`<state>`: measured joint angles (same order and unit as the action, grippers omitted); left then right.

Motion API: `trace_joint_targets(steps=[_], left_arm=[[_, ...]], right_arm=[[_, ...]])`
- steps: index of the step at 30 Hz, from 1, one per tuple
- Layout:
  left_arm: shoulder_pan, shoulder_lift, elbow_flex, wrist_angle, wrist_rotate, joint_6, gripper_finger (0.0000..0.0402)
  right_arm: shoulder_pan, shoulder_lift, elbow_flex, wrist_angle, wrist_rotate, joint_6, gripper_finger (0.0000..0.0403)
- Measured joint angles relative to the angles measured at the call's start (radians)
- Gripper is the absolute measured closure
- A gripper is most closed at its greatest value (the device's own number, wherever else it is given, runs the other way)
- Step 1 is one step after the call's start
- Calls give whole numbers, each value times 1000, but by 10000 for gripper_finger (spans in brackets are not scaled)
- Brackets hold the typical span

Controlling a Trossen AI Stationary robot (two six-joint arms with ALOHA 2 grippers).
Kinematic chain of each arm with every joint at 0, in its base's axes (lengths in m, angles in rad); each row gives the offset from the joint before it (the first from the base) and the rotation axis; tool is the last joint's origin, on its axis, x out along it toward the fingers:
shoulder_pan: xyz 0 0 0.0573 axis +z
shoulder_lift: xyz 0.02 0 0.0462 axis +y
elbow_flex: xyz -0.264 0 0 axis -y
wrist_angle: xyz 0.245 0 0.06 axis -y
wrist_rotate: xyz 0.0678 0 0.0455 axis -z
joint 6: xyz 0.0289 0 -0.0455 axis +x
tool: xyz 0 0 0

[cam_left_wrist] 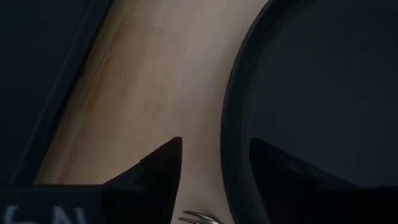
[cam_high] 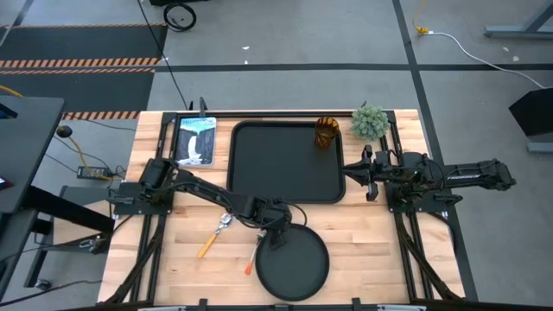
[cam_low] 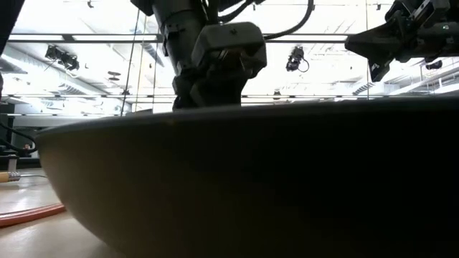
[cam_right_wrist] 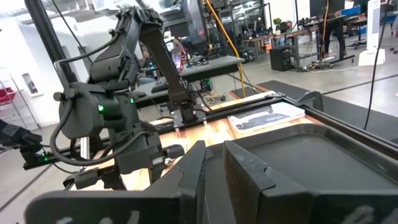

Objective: Pick and place plate/cup/fork/spoon on tray
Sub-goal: Put the black plate on the black tray

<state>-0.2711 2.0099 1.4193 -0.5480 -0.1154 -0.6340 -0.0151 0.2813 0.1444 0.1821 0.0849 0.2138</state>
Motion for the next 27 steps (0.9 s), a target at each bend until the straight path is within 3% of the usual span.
trace_joint_targets(steps=[8, 16, 24, 27], left_arm=[[0, 8, 0, -2, 5, 18, 273], [4, 33, 0, -5, 29, 39, 313], [19, 29, 1, 9, 42, 9, 388], [29, 29, 2, 8, 55, -15, 391]], right_arm=[[0, 0, 0, 5, 0, 0, 339], [0, 0, 0, 5, 0, 0, 339], [0, 1, 0, 7, -1, 0, 339], [0, 1, 0, 7, -1, 0, 339]])
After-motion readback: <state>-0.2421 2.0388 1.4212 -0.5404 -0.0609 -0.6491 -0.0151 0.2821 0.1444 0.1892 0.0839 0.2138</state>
